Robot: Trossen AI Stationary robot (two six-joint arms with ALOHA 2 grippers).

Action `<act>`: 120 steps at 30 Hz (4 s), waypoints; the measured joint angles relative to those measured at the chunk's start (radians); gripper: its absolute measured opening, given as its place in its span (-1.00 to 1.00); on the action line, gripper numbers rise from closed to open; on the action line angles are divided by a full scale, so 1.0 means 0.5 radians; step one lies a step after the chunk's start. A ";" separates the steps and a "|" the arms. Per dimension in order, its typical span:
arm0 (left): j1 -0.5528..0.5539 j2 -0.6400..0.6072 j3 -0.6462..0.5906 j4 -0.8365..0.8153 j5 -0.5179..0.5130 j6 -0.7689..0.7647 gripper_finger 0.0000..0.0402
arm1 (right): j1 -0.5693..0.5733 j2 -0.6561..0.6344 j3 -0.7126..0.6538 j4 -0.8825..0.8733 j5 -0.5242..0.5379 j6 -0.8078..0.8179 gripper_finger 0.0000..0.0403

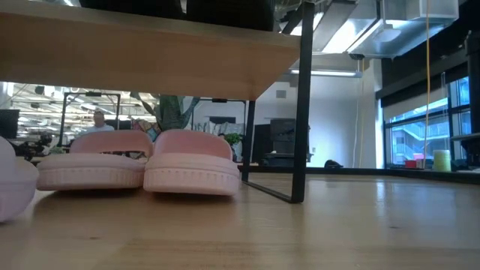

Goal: Pick and place slides into the shelf
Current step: Put the pink slide under the shelf

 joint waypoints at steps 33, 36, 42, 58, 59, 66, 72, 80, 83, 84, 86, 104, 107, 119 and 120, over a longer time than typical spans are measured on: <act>0.359 0.079 0.972 -1.677 0.344 2.030 0.08 | -0.002 0.072 0.001 0.000 0.264 -0.307 -0.79; 0.385 0.193 0.971 -1.747 0.416 2.032 0.08 | -0.002 0.095 0.001 -0.002 0.265 -0.308 -0.79; 0.415 0.375 0.970 -1.806 0.432 2.024 0.08 | -0.003 0.116 0.001 -0.002 0.265 -0.310 -0.79; 0.414 0.405 0.977 -1.671 0.608 2.027 0.08 | -0.031 0.116 0.001 -0.001 0.266 -0.309 -0.79; 0.414 0.405 0.978 -1.649 0.610 2.025 0.08 | -0.036 0.116 0.001 -0.002 0.266 -0.309 -0.79; 0.422 0.405 0.979 -1.479 0.628 2.048 0.08 | -0.042 0.116 0.001 -0.002 0.266 -0.317 -0.79; 0.495 0.405 0.979 -1.478 0.927 2.046 0.08 | -0.041 0.116 0.001 -0.007 0.266 -0.338 -0.79; 0.570 0.390 1.198 -1.845 0.906 2.358 0.08 | -0.041 0.116 0.001 -0.020 0.266 -0.422 -0.79; 0.575 0.390 1.335 -2.133 0.657 2.408 0.08 | -0.041 0.115 0.001 -0.046 0.265 -0.422 -0.79; 0.576 0.388 1.366 -2.208 0.592 2.409 0.08 | -0.041 0.115 0.001 -0.059 0.265 -0.422 -0.79; 0.575 0.385 1.388 -2.294 0.550 2.411 0.08 | -0.041 0.115 0.001 -0.088 0.265 -0.418 -0.79; 0.578 0.602 1.323 -2.297 0.535 2.766 0.08 | -0.086 0.114 0.001 -0.111 0.266 -0.528 -0.79; 0.581 0.638 1.323 -2.317 0.534 2.760 0.08 | -0.092 0.114 0.001 -0.112 0.265 -0.528 -0.79; 0.581 0.651 1.323 -2.413 0.498 2.643 -0.40 | -0.094 0.114 0.001 -0.112 0.265 -0.528 -0.79; 0.581 0.651 1.323 -2.431 0.498 2.602 -0.48 | -0.094 0.114 0.001 -0.112 0.265 -0.528 -0.79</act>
